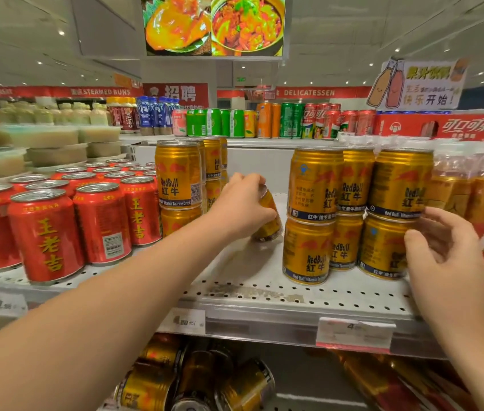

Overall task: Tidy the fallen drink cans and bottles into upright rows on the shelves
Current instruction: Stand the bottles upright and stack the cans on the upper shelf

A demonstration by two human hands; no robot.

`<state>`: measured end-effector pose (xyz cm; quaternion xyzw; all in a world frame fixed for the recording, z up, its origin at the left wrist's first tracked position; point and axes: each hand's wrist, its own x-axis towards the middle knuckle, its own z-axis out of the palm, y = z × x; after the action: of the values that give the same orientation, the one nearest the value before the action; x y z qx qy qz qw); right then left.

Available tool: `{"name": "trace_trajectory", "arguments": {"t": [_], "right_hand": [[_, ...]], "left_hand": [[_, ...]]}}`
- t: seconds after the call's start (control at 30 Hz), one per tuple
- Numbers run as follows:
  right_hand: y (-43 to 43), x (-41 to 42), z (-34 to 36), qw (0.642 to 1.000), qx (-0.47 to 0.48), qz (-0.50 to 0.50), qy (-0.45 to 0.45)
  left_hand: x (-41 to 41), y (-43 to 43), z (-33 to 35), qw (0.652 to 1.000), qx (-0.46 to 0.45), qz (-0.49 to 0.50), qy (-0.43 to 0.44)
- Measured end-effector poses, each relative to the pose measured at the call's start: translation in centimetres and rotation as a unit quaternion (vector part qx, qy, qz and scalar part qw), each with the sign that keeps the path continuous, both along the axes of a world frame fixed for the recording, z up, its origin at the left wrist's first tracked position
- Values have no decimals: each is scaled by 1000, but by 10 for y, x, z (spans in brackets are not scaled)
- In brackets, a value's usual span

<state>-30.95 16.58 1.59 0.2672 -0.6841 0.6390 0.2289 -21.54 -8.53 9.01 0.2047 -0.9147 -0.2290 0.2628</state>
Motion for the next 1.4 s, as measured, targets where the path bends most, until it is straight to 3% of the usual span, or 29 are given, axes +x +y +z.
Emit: {"name": "trace_trajectory", "arguments": {"t": [0.13,0.27,0.47,0.57,0.63,0.7,0.8,0.97,1.07,1.17,1.3,1.4], "right_hand": [[3,-5,0,999,-17,25,-20],[4,-13,-1,998,-1,52,-48],[2,-19,-2,992,80,70,-71],[1,-18,-1,991,90,75,-69],[1,-17,0,990,90,83,-69],[1,-16,1,989,96,87,-67],[1,-15,0,991,91,77,-61],[8,-1,-12,999,7,-42,18],[3,24,-24,997,-28,-24,62],[-16,56,-24,998,42,29,39],[-43,79,-19,979,202,32,-16],[-53,81,-12,972,233,5,-23]], "left_hand": [[-9,-6,20,987,-46,-32,-152],[-15,-9,30,955,-158,-9,-249],[-20,-10,22,925,-273,39,-262],[-14,-8,15,926,-300,65,-219],[-2,0,9,954,-263,69,-125],[18,17,-2,988,-141,70,6],[58,48,-31,992,-16,39,121],[122,49,-69,979,-91,39,177],[145,12,-70,966,-112,91,214],[149,-24,-67,969,-75,147,182],[134,-46,-63,983,88,71,144],[125,-53,-61,987,72,48,137]]}}
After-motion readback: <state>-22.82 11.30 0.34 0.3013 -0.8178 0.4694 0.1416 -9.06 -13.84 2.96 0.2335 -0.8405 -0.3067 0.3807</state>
